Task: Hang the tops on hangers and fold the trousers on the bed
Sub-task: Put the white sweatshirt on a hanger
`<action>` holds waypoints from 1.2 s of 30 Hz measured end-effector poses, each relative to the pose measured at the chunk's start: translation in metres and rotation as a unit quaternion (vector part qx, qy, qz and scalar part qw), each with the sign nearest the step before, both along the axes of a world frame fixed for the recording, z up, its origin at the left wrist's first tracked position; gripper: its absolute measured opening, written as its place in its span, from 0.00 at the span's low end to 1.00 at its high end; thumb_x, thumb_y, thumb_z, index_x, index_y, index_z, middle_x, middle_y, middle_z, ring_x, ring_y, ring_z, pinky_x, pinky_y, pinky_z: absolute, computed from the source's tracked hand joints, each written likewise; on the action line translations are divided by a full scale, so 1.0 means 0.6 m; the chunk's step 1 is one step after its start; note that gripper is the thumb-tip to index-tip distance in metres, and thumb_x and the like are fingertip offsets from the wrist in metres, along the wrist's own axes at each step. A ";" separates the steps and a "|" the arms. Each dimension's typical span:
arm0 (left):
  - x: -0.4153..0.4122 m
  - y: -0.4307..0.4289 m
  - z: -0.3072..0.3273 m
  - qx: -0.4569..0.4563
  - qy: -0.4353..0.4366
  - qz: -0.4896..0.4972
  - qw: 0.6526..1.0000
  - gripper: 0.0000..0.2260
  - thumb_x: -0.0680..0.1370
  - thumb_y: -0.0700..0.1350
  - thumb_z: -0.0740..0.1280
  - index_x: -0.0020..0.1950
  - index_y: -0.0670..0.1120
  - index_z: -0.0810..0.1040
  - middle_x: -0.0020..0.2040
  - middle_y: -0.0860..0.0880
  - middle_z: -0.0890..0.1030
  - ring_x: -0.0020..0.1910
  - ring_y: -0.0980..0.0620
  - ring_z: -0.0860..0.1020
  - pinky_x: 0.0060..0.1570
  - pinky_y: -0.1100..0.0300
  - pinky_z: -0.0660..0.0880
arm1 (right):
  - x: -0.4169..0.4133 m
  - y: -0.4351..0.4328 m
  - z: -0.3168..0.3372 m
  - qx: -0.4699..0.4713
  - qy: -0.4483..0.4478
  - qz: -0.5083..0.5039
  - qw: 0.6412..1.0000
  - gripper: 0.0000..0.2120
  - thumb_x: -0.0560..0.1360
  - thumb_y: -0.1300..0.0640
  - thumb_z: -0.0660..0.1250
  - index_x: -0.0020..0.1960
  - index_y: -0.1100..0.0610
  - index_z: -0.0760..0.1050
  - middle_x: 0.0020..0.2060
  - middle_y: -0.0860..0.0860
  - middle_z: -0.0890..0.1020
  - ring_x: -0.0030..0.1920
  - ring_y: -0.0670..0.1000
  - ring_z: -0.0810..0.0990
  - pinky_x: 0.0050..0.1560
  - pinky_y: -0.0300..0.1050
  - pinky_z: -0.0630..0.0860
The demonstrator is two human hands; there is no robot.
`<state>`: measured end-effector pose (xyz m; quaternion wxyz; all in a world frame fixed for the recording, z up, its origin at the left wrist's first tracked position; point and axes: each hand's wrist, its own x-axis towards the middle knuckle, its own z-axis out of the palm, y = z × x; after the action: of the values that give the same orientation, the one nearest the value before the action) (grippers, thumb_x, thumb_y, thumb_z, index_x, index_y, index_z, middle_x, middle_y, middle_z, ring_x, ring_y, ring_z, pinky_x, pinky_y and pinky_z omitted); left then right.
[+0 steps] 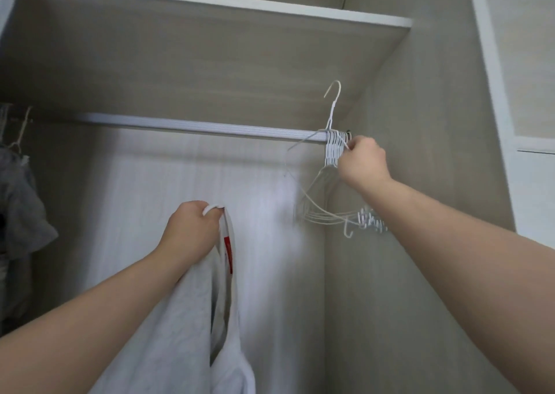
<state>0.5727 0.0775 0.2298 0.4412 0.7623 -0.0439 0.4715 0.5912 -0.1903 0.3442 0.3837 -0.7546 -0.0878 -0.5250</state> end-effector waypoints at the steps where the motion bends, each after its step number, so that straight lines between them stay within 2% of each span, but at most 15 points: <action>1: -0.016 -0.011 -0.005 0.005 -0.002 0.000 1.000 0.20 0.83 0.48 0.63 0.35 0.39 0.72 0.30 0.47 0.70 0.32 0.48 0.69 0.34 0.56 0.65 | -0.014 -0.003 -0.009 0.029 -0.003 0.030 0.999 0.11 0.78 0.63 0.59 0.55 0.63 0.78 0.53 0.64 0.81 0.53 0.64 0.79 0.49 0.47 0.73; 4: -0.083 -0.052 -0.005 0.034 -0.020 0.018 0.999 0.20 0.83 0.47 0.63 0.32 0.42 0.69 0.29 0.48 0.69 0.31 0.49 0.68 0.33 0.57 0.64 | -0.062 -0.021 -0.041 0.104 -0.010 0.122 0.987 0.09 0.80 0.60 0.61 0.52 0.61 0.79 0.40 0.58 0.81 0.45 0.62 0.80 0.48 0.54 0.80; 5: -0.109 -0.067 -0.001 0.041 -0.029 0.031 0.998 0.20 0.83 0.47 0.63 0.31 0.44 0.67 0.28 0.48 0.68 0.30 0.48 0.67 0.32 0.57 0.64 | -0.083 -0.029 -0.053 0.131 -0.009 0.163 0.978 0.08 0.80 0.59 0.61 0.52 0.60 0.78 0.35 0.55 0.78 0.40 0.59 0.78 0.42 0.52 0.79; 7: -0.164 -0.097 0.003 0.043 -0.038 0.060 0.997 0.20 0.83 0.48 0.63 0.32 0.44 0.67 0.27 0.48 0.67 0.30 0.47 0.66 0.32 0.58 0.63 | -0.131 -0.049 -0.079 0.193 -0.008 0.262 0.946 0.06 0.81 0.60 0.60 0.51 0.59 0.75 0.30 0.51 0.71 0.30 0.53 0.71 0.30 0.42 0.70; 10: -0.246 -0.146 0.001 0.039 -0.046 0.081 0.995 0.20 0.83 0.47 0.63 0.32 0.44 0.66 0.28 0.46 0.66 0.30 0.46 0.65 0.32 0.54 0.61 | -0.206 -0.080 -0.112 0.242 0.003 0.378 0.894 0.07 0.81 0.60 0.58 0.44 0.53 0.68 0.29 0.50 0.66 0.22 0.48 0.63 0.22 0.35 0.60; 13: -0.331 -0.201 -0.009 0.032 -0.057 0.097 0.993 0.19 0.83 0.46 0.62 0.32 0.46 0.64 0.29 0.46 0.65 0.31 0.47 0.62 0.33 0.53 0.58 | -0.268 -0.108 -0.130 0.253 0.032 0.454 0.854 0.07 0.78 0.60 0.60 0.44 0.53 0.63 0.29 0.51 0.65 0.22 0.48 0.62 0.23 0.37 0.60; 16: -0.407 -0.245 -0.037 0.029 -0.066 0.111 0.991 0.19 0.82 0.45 0.63 0.32 0.45 0.64 0.29 0.47 0.64 0.30 0.48 0.61 0.32 0.53 0.58 | -0.326 -0.137 -0.147 0.271 0.107 0.492 0.820 0.08 0.78 0.57 0.66 0.48 0.56 0.67 0.28 0.51 0.64 0.22 0.49 0.63 0.22 0.36 0.62; 18: -0.450 -0.270 -0.064 0.032 -0.041 0.116 0.992 0.20 0.82 0.46 0.63 0.32 0.45 0.65 0.28 0.49 0.64 0.30 0.48 0.61 0.31 0.54 0.59 | -0.359 -0.162 -0.170 0.265 0.140 0.473 0.829 0.09 0.79 0.56 0.65 0.44 0.57 0.67 0.28 0.51 0.64 0.22 0.50 0.62 0.22 0.35 0.61; 20: -0.487 -0.297 -0.095 0.042 -0.005 0.117 0.992 0.20 0.83 0.47 0.64 0.32 0.45 0.67 0.27 0.50 0.65 0.29 0.49 0.62 0.31 0.55 0.60 | -0.393 -0.191 -0.205 0.228 0.131 0.443 0.857 0.09 0.81 0.58 0.60 0.42 0.56 0.67 0.28 0.51 0.65 0.24 0.50 0.64 0.21 0.36 0.62; 22: -0.518 -0.323 -0.125 0.055 0.026 0.113 0.992 0.20 0.83 0.47 0.64 0.32 0.45 0.68 0.27 0.50 0.66 0.30 0.49 0.63 0.32 0.54 0.61 | -0.434 -0.228 -0.246 0.201 0.116 0.433 0.871 0.09 0.81 0.58 0.59 0.43 0.57 0.71 0.25 0.50 0.67 0.22 0.49 0.65 0.20 0.37 0.64; 25: -0.549 -0.353 -0.168 0.062 0.066 0.097 0.991 0.20 0.83 0.47 0.63 0.32 0.44 0.68 0.28 0.50 0.67 0.30 0.48 0.64 0.33 0.54 0.61 | -0.504 -0.298 -0.313 0.190 0.148 0.491 0.837 0.10 0.82 0.58 0.59 0.46 0.58 0.76 0.23 0.48 0.65 0.21 0.48 0.61 0.22 0.37 0.61; 28: -0.574 -0.380 -0.214 0.061 0.113 0.077 0.989 0.18 0.83 0.48 0.63 0.39 0.37 0.76 0.32 0.47 0.72 0.33 0.48 0.67 0.38 0.55 0.65 | -0.582 -0.369 -0.390 0.138 0.195 0.528 0.815 0.12 0.83 0.57 0.61 0.48 0.58 0.81 0.24 0.48 0.63 0.23 0.48 0.57 0.24 0.38 0.54; 30: -0.590 -0.396 -0.250 0.050 0.140 0.064 0.987 0.17 0.83 0.47 0.63 0.36 0.41 0.73 0.30 0.49 0.69 0.30 0.51 0.65 0.34 0.56 0.64 | -0.630 -0.411 -0.444 0.124 0.214 0.528 0.813 0.13 0.83 0.56 0.62 0.46 0.56 0.83 0.25 0.49 0.61 0.24 0.48 0.55 0.26 0.37 0.51; 33: -0.613 -0.416 -0.311 0.035 0.167 0.037 0.985 0.18 0.83 0.47 0.64 0.33 0.47 0.68 0.30 0.50 0.68 0.29 0.54 0.64 0.33 0.57 0.63 | -0.692 -0.464 -0.529 0.126 0.223 0.526 0.811 0.13 0.80 0.54 0.64 0.44 0.56 0.84 0.25 0.50 0.58 0.23 0.48 0.54 0.24 0.33 0.55; 36: -0.634 -0.427 -0.377 0.036 0.193 -0.012 0.981 0.20 0.83 0.45 0.65 0.32 0.41 0.70 0.31 0.48 0.70 0.32 0.56 0.66 0.36 0.59 0.65 | -0.736 -0.505 -0.608 0.109 0.247 0.512 0.816 0.17 0.74 0.50 0.64 0.44 0.63 0.83 0.22 0.51 0.58 0.22 0.49 0.55 0.22 0.32 0.58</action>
<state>0.1923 -0.1786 0.0034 0.4197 0.8535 0.0159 0.3084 0.1495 -0.4931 -0.0204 0.6853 -0.6585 -0.3061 -0.0553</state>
